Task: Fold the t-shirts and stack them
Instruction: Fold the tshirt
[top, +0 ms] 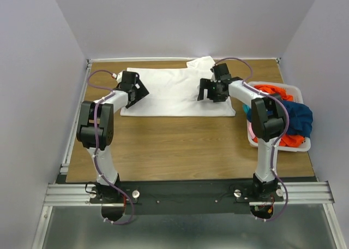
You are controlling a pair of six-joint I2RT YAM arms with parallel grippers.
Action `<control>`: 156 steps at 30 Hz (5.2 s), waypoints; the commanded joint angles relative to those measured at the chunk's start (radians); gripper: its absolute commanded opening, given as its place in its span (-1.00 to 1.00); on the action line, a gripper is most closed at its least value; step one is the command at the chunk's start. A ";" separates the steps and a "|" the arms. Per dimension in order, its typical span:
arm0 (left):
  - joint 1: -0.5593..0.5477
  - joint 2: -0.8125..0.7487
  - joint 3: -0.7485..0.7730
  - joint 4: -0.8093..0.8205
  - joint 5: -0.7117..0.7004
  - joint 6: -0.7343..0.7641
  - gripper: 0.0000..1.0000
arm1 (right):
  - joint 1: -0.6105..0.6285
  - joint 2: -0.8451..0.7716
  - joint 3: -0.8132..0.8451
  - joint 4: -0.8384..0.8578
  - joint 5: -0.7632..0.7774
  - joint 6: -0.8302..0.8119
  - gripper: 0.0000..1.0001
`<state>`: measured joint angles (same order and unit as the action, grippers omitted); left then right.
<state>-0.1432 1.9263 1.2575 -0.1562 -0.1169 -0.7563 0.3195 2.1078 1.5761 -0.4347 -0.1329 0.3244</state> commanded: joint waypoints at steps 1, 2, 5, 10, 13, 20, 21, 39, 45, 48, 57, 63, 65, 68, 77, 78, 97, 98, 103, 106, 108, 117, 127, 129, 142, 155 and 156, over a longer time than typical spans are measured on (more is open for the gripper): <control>0.007 -0.050 -0.084 0.007 0.011 0.009 0.97 | 0.004 -0.044 -0.129 0.030 0.004 0.024 1.00; 0.007 -0.061 -0.107 0.012 0.011 0.009 0.97 | 0.007 -0.061 -0.160 0.039 0.009 0.030 1.00; 0.005 -0.118 -0.210 0.030 0.016 0.006 0.97 | 0.030 -0.155 -0.316 0.077 0.041 0.065 1.00; 0.001 -0.260 -0.410 0.038 0.010 -0.012 0.97 | 0.102 -0.308 -0.561 0.096 0.119 0.129 1.00; -0.001 -0.376 -0.534 0.029 0.000 -0.040 0.97 | 0.138 -0.426 -0.662 0.097 0.128 0.171 1.00; -0.004 -0.696 -0.688 -0.035 -0.038 -0.094 0.97 | 0.164 -0.698 -0.840 0.094 0.141 0.177 1.00; -0.002 -0.722 -0.684 -0.042 -0.043 -0.092 0.97 | 0.164 -0.721 -0.840 0.094 0.139 0.171 1.00; 0.065 -0.118 0.101 -0.152 -0.178 0.069 0.83 | 0.000 -0.275 -0.067 0.094 0.226 0.067 1.00; 0.071 0.114 0.327 -0.229 -0.188 0.092 0.47 | -0.065 -0.028 0.157 0.094 0.245 0.033 1.00; 0.071 0.192 0.384 -0.250 -0.188 0.094 0.36 | -0.085 0.065 0.251 0.091 0.234 0.030 1.00; 0.071 0.309 0.457 -0.269 -0.173 0.087 -0.01 | -0.096 0.306 0.494 0.093 0.271 -0.048 1.00; 0.071 0.315 0.433 -0.269 -0.156 0.089 -0.54 | -0.096 0.406 0.559 0.093 0.259 -0.053 0.97; 0.070 0.309 0.419 -0.263 -0.150 0.095 -0.85 | -0.096 0.411 0.547 0.093 0.253 -0.054 0.94; 0.067 0.290 0.395 -0.260 -0.150 0.103 -1.00 | -0.096 0.388 0.487 0.093 0.257 -0.054 0.80; 0.051 0.198 0.332 -0.214 -0.162 0.121 -1.00 | -0.094 0.314 0.371 0.093 0.253 -0.097 -0.29; 0.050 0.192 0.332 -0.212 -0.165 0.121 -1.00 | -0.094 0.310 0.369 0.093 0.250 -0.100 -0.39; 0.027 -0.131 0.021 -0.069 -0.185 0.092 -1.00 | -0.027 -0.216 -0.109 0.179 0.245 -0.096 -0.99; 0.027 -0.147 0.020 -0.063 -0.184 0.092 -1.00 | -0.023 -0.239 -0.132 0.180 0.245 -0.096 -0.99; 0.027 -0.230 -0.087 -0.037 -0.202 0.081 -1.00 | -0.014 -0.393 -0.296 0.177 0.240 -0.084 -0.99; 0.027 -0.286 -0.147 -0.028 -0.211 0.072 -1.00 | -0.010 -0.500 -0.355 0.175 0.211 -0.079 -0.99; 0.027 -0.329 -0.188 -0.017 -0.214 0.068 -1.00 | -0.007 -0.573 -0.412 0.174 0.217 -0.071 -0.99; 0.028 -0.483 -0.363 0.046 -0.230 0.074 -1.00 | 0.004 -0.785 -0.603 0.128 0.165 -0.033 -0.99; 0.028 -0.564 -0.480 0.078 -0.247 0.054 -1.00 | 0.018 -0.966 -0.817 0.093 0.093 0.036 -0.98; 0.030 -0.575 -0.516 0.072 -0.268 0.042 -0.96 | 0.020 -1.005 -0.879 0.093 0.057 0.067 -0.89; 0.033 -0.661 -0.405 -0.128 -0.339 -0.029 0.96 | 0.020 -1.095 -0.914 0.082 -0.140 0.119 1.00; -0.087 -0.374 -0.334 0.011 -0.067 0.095 0.97 | 0.020 -0.674 -0.739 0.168 0.028 0.278 1.00; -0.087 -0.365 -0.342 0.015 -0.058 0.088 0.97 | 0.020 -0.602 -0.719 0.171 0.056 0.291 1.00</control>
<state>-0.2352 1.5146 0.9161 -0.1284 -0.2214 -0.6949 0.3340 1.3628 0.7731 -0.2943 -0.1928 0.5514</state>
